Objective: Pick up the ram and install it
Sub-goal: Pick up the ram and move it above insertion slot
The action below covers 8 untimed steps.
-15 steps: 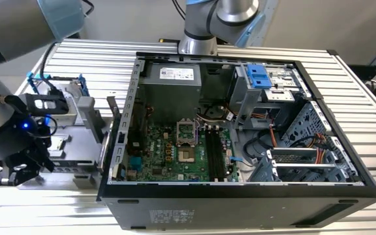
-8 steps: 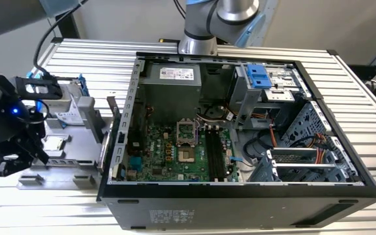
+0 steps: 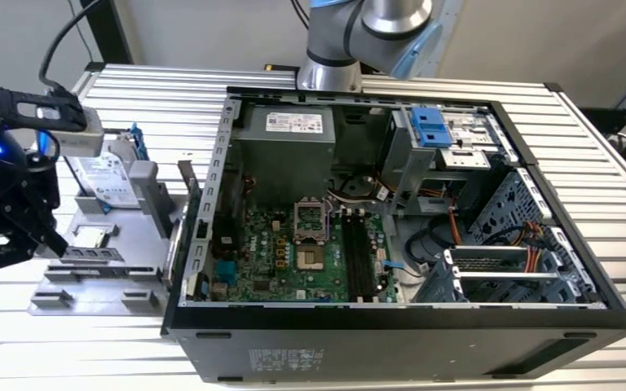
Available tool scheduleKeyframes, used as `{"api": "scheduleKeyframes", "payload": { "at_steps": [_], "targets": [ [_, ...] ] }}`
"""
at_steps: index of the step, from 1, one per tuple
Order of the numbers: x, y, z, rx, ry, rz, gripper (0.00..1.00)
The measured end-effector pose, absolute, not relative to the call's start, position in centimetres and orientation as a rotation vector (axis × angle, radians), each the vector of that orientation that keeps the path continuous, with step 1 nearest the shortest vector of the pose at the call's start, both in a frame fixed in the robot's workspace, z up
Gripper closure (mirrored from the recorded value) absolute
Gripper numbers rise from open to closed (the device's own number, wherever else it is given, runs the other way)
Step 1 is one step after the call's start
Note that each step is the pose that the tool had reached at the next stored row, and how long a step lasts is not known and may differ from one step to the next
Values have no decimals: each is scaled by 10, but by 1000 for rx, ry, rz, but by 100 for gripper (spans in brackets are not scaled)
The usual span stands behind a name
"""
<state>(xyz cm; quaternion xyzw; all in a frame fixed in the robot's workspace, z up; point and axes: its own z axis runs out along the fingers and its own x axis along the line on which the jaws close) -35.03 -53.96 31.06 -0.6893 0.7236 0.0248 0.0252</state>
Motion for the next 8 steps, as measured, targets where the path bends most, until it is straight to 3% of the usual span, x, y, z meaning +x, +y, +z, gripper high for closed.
{"api": "scheduleKeyframes", "payload": {
  "at_steps": [8],
  "targets": [
    [-350,-540,329,-2139,2245,60,100]
  ]
}}
